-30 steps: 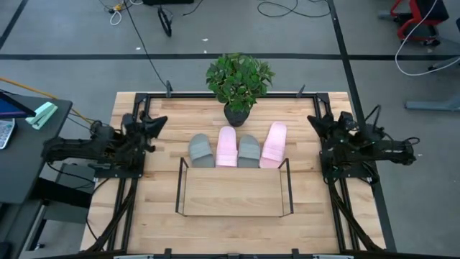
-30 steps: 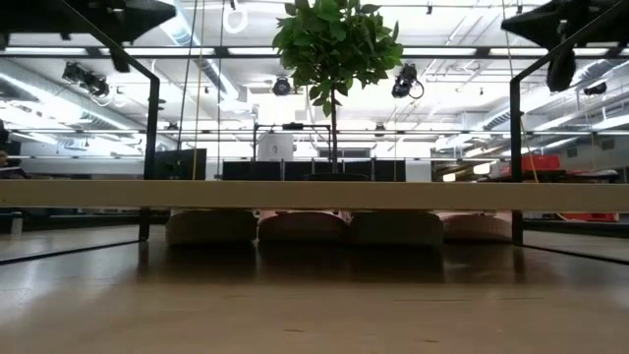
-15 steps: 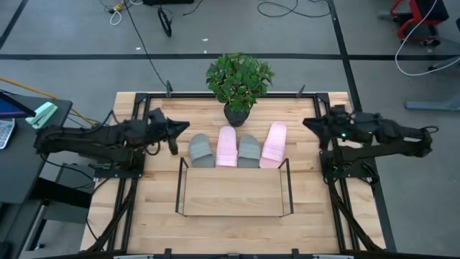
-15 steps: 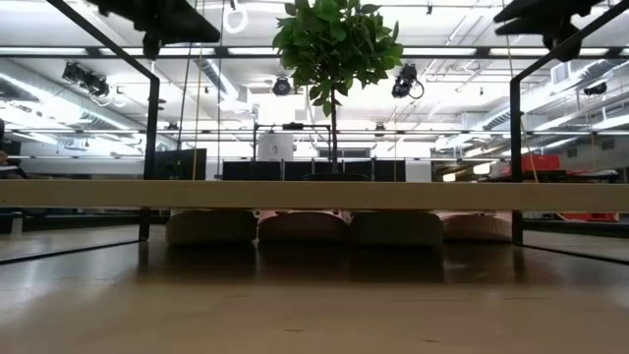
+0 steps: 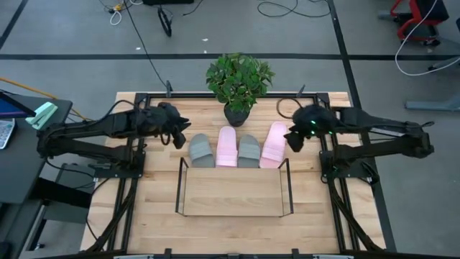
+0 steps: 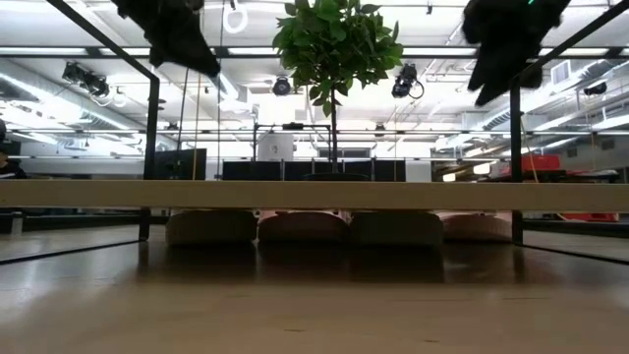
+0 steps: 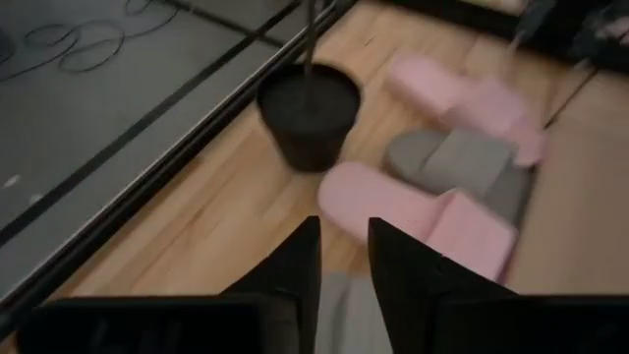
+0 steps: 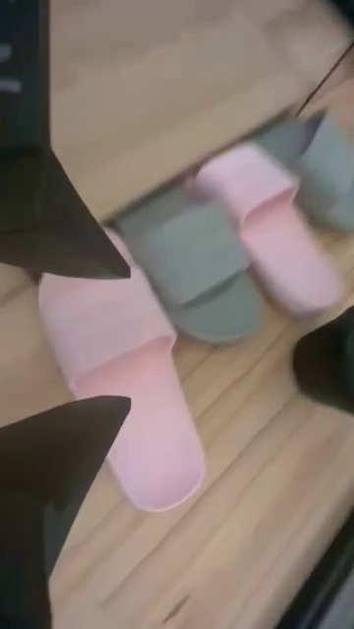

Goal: Pick and place slides into the shelf
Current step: Put the right pink slipper on the shelf

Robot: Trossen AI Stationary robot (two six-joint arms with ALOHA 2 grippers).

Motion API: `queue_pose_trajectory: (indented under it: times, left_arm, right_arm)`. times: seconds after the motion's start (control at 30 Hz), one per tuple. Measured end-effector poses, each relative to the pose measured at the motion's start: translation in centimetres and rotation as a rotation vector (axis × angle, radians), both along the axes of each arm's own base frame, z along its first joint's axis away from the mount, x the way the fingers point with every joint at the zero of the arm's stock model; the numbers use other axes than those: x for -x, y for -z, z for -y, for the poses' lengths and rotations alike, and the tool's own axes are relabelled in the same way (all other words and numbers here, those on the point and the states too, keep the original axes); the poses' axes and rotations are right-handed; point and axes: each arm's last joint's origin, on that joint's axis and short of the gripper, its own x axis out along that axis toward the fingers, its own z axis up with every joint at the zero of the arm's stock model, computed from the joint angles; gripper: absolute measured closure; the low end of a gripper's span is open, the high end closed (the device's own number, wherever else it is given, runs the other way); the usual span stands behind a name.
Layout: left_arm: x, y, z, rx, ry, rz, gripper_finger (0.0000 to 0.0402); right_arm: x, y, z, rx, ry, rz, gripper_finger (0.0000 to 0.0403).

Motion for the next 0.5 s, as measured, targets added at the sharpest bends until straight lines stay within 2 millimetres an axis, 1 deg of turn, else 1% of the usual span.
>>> queue_pose_trajectory:
  times: [0.17,0.27,0.37,0.5]
  left_arm:
    - [-0.3,0.4,-0.6,-0.09,0.044,-0.093,0.028]
    - [-0.2,0.5,-0.5,-0.048,0.015,-0.073,0.0272]
    - [-0.2,0.6,-0.6,-0.018,-0.009,-0.063,0.0269]
    - [-0.1,0.6,-0.6,-0.01,-0.014,-0.065,0.0273]
  right_arm:
    - [-1.0,1.5,3.1,-0.055,-0.033,-0.061,0.0171]
    - [-1.1,2.3,4.9,-0.1,-0.053,-0.079,0.0169]
    - [-1.0,3.2,6.6,-0.186,-0.067,-0.068,0.017]
    - [-1.2,4.3,8.1,-0.302,-0.101,-0.042,0.0169]
